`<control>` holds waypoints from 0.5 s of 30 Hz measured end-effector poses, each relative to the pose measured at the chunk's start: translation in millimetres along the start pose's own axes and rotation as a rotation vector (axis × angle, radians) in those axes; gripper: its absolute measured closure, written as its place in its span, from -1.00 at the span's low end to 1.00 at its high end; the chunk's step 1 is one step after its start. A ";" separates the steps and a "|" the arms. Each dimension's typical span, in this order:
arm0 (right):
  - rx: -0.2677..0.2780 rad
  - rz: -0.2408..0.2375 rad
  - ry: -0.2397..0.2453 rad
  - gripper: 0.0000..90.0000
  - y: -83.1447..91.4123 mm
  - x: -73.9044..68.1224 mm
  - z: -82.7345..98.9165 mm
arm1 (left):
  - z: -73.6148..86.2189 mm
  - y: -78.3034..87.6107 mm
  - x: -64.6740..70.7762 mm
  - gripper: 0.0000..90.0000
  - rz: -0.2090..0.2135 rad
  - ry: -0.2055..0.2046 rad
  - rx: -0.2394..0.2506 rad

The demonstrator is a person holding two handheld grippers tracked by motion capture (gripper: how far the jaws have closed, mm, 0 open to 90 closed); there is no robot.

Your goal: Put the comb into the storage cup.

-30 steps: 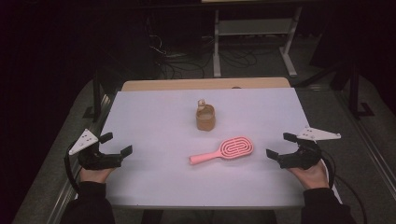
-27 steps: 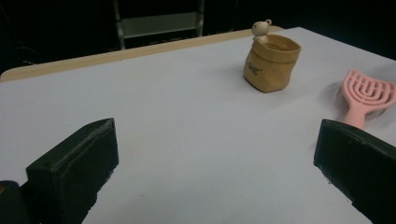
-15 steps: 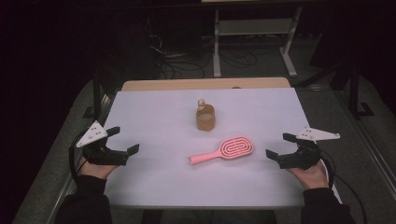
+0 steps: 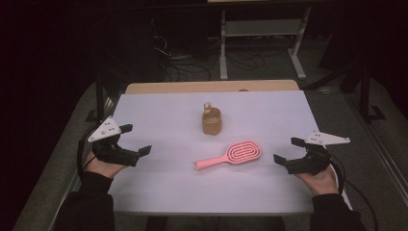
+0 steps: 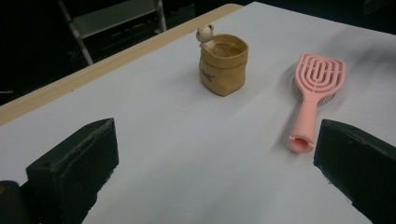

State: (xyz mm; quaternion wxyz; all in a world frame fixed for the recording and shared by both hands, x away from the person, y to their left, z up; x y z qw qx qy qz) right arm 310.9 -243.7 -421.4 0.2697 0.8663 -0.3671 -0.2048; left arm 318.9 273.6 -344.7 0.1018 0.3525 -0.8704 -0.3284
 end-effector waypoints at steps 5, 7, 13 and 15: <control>0.000 -0.002 0.001 -1.00 -0.1 -0.1 0.0 | -7.1 -4.0 3.0 -1.00 0.015 -0.019 -0.017; 0.000 -0.002 0.001 -1.00 0.1 -0.3 0.0 | -9.6 -6.0 4.1 -1.00 0.022 -0.025 -0.021; 0.002 -0.002 0.001 -1.00 0.4 -0.7 -0.1 | -17.9 -11.0 8.3 -1.00 0.038 -0.053 -0.035; 0.002 -0.002 0.002 -1.00 0.5 -0.7 -0.1 | -20.8 -12.4 9.7 -1.00 0.041 -0.062 -0.040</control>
Point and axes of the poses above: each handheld gripper's, and its own axes: y roughly backward along the jaws, z roughly out of its underside, x roughly to its right, the point moved 3 cm from there along -y, roughly forward along the jaws, and after that the axes turned 11 degrees about -x, right-handed, at the moved point
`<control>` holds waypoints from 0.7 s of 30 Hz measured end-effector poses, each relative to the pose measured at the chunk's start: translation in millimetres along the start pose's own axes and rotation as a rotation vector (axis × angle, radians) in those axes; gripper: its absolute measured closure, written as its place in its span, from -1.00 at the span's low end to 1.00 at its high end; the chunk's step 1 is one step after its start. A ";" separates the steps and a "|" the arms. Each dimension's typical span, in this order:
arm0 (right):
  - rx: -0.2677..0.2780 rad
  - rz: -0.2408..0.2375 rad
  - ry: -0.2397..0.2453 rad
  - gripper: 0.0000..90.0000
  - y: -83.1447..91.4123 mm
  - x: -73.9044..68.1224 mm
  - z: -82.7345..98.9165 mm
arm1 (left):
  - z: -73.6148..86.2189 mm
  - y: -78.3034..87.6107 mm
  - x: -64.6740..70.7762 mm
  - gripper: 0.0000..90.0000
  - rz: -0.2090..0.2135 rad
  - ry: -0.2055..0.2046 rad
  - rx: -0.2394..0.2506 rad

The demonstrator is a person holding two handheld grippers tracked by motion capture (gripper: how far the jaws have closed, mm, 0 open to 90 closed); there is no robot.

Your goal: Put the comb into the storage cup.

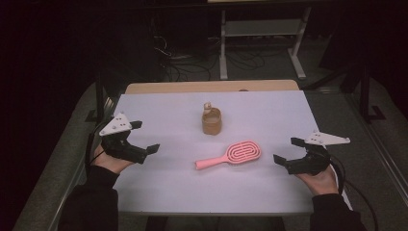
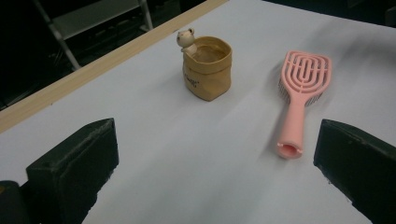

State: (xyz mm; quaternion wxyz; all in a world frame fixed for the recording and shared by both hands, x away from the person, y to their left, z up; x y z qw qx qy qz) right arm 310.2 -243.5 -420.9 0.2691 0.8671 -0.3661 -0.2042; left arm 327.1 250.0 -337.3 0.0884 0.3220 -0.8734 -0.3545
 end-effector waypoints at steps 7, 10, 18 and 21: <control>-0.001 -0.001 0.003 -1.00 -0.3 -0.1 0.0 | -10.7 -5.8 3.7 -1.00 0.018 -0.025 -0.013; -0.001 -0.002 0.003 -1.00 -0.2 -0.2 0.0 | -14.8 -8.8 5.4 -1.00 0.024 -0.037 -0.018; -0.001 -0.004 0.008 -1.00 -0.4 -0.4 -0.1 | -24.1 -16.1 9.8 -1.00 0.047 -0.057 -0.033; -0.003 -0.005 0.008 -1.00 -0.5 -0.6 -0.1 | -27.7 -18.7 11.6 -1.00 0.054 -0.069 -0.040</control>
Point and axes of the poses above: each handheld gripper's, and its own axes: y roughly backward along the jaws, z roughly out of its underside, x roughly to its right, the point moved 3 cm from there along -y, roughly forward along the jaws, and after that the axes turned 11 degrees about -x, right-handed, at the moved point
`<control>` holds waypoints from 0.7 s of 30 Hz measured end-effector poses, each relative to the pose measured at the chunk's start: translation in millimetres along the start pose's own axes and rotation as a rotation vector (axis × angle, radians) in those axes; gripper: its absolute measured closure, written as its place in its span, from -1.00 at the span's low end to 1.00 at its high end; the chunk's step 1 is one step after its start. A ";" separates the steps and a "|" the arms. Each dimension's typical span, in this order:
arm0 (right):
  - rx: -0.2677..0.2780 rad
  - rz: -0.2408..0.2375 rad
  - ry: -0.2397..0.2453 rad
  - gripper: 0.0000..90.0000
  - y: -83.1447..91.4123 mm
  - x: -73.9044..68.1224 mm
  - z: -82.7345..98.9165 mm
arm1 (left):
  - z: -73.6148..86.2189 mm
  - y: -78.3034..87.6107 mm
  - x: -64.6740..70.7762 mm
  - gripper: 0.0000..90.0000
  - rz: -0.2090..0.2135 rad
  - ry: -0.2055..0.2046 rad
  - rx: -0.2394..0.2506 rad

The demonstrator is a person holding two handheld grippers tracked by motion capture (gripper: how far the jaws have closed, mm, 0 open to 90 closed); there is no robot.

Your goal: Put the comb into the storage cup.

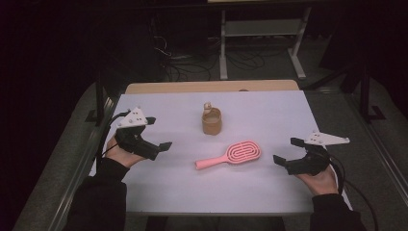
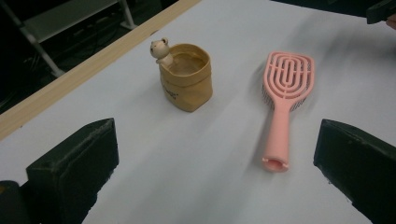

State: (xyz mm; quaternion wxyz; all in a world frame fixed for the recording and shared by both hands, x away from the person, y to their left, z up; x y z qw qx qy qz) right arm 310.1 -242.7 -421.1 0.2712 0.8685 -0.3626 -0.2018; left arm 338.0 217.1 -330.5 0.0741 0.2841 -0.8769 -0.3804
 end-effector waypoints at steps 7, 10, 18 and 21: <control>-0.001 0.000 0.003 -1.00 -0.2 -0.1 0.0 | -8.6 -9.0 3.2 -1.00 0.020 -0.021 -0.027; -0.001 -0.001 0.002 -1.00 -0.1 0.0 0.0 | -11.6 -13.2 4.9 -1.00 0.025 -0.032 -0.038; -0.004 -0.002 0.003 -1.00 -0.5 -0.5 0.1 | -19.9 -25.4 11.2 -1.00 0.055 -0.062 -0.066; -0.004 -0.002 0.003 -1.00 -0.5 -0.6 0.1 | -22.9 -28.7 13.3 -1.00 0.064 -0.070 -0.070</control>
Point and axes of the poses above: each handheld gripper's, and its own axes: y roughly backward along the jaws, z roughly out of its underside, x roughly to its right, the point moved 3 cm from there along -y, roughly forward along the jaws, and after that the axes turned 11 degrees about -x, right-handed, at the moved point
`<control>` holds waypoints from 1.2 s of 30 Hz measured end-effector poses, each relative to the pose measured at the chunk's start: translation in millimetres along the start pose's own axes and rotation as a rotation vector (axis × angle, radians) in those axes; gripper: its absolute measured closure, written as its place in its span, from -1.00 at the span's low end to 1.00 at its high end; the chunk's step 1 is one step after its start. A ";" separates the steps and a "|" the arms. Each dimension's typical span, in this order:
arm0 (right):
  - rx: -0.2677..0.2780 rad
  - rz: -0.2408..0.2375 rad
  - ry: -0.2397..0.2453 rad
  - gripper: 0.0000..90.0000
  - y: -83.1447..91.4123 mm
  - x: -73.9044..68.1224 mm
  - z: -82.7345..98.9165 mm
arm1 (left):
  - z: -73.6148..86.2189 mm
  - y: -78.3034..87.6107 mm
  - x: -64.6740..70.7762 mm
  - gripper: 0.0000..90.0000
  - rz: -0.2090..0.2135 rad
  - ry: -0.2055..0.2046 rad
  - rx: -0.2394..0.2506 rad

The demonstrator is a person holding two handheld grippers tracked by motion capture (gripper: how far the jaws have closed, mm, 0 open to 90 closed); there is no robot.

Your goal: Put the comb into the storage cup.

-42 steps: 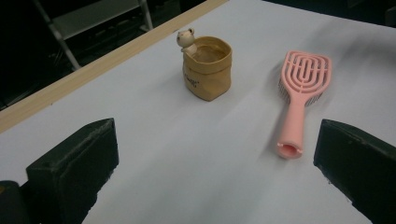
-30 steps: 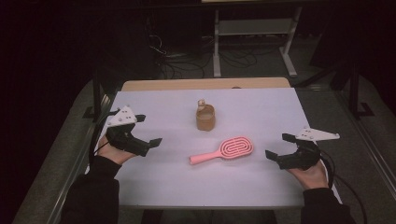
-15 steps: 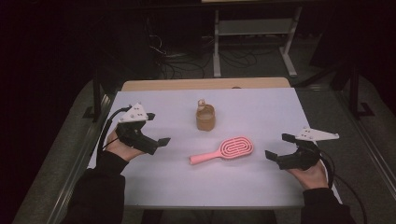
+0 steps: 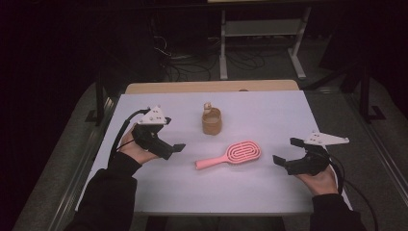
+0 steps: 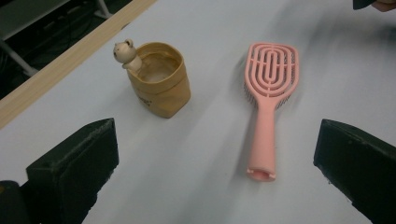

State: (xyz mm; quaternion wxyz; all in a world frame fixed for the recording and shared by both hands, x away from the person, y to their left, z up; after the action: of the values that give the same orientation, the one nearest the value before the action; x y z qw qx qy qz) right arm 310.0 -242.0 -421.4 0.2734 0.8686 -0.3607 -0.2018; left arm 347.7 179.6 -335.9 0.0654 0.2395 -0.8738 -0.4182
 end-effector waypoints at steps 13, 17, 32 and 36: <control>-0.002 -0.002 0.001 -1.00 -0.3 -0.3 0.1 | -8.7 -13.3 4.0 -1.00 0.030 -0.022 -0.028; -0.003 -0.004 0.003 -1.00 -0.5 -0.4 0.0 | -10.0 -17.3 4.5 -1.00 0.041 -0.027 -0.039; -0.010 -0.004 0.007 -1.00 -1.8 -0.2 0.3 | -21.5 -36.9 12.2 -1.00 0.093 -0.060 -0.069; -0.009 -0.003 0.011 -1.00 -1.6 -0.9 0.1 | -22.0 -41.8 13.5 -1.00 0.100 -0.068 -0.079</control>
State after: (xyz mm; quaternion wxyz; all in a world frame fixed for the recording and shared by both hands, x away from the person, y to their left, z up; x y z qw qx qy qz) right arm 310.2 -240.4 -422.4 0.2789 0.8691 -0.3568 -0.1989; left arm 357.9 135.5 -354.8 0.0656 0.1785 -0.8691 -0.4565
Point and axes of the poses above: each handheld gripper's, and its own axes: y roughly backward along the jaws, z roughly out of its underside, x roughly to its right, the point moved 3 cm from there along -y, roughly forward along the jaws, and after that the axes turned 11 degrees about -x, right-handed, at the moved point
